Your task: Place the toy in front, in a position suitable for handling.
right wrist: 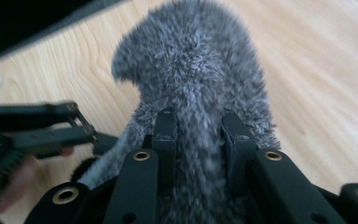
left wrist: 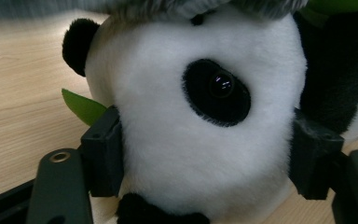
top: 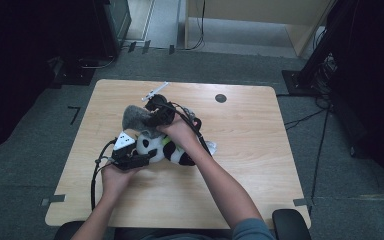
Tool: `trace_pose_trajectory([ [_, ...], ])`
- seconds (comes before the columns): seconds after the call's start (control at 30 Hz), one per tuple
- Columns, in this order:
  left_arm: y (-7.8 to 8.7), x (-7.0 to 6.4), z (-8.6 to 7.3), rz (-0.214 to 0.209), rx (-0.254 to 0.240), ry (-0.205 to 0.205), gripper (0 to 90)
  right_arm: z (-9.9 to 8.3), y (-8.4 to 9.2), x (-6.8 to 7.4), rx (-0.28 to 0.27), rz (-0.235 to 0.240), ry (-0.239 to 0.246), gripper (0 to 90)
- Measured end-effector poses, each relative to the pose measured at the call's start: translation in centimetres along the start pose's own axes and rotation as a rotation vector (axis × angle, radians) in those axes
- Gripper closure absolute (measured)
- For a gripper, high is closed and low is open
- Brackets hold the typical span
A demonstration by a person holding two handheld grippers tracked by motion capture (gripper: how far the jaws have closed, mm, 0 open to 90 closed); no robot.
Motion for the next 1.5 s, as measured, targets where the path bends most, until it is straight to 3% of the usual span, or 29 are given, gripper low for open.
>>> trace_pose_trajectory([
  [0.17,-0.1,0.0,0.0,0.004,0.001,0.010,25.0,-0.6,-0.2,-0.9,0.009,-0.028,0.001,72.7],
  [0.37,-0.1,0.1,0.0,0.008,0.010,0.034,27.3,-2.0,0.6,-3.8,0.072,-0.121,0.016,73.3],
  [0.47,-0.1,0.0,0.0,0.010,0.012,0.030,27.9,-2.9,1.1,-5.1,0.098,-0.122,-0.007,73.4],
  [0.6,-0.1,0.1,-0.1,0.009,0.011,0.034,28.0,-3.0,2.6,-6.8,0.065,-0.177,0.001,74.2],
  [0.73,-0.1,0.1,-0.1,0.010,0.011,0.036,27.8,-4.2,3.9,-8.6,0.085,-0.171,-0.045,75.6],
  [0.9,-0.1,0.1,-0.1,0.010,0.011,0.033,27.8,-6.1,5.0,-10.4,0.115,-0.176,-0.061,75.6],
  [1.1,0.0,0.1,-0.2,0.003,0.005,0.020,26.4,-7.7,6.4,-13.0,0.112,-0.233,-0.101,75.5],
  [1.17,-0.1,0.0,-0.2,0.000,0.003,0.008,25.3,-7.7,6.9,-13.3,0.095,-0.235,-0.108,75.6],
  [1.3,0.0,0.0,-0.2,-0.004,0.003,0.006,24.3,-5.7,8.1,-12.7,-0.009,-0.227,-0.106,75.5],
  [1.4,0.0,0.0,-0.2,-0.007,0.000,0.007,23.8,-3.9,8.6,-11.4,-0.058,-0.224,-0.075,75.3],
  [1.5,0.0,0.1,0.0,-0.008,-0.009,0.012,23.6,-2.1,8.4,-9.5,-0.091,-0.190,-0.055,74.9],
])
Point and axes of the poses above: each handheld gripper's, and its own axes: y roughly backward along the jaws, z roughly out of its top, x roughly to its left, the point moved 10 cm from there along -y, roughly forward along the jaws, and after that the axes turned 10 degrees about -z, right-handed, at the moved point
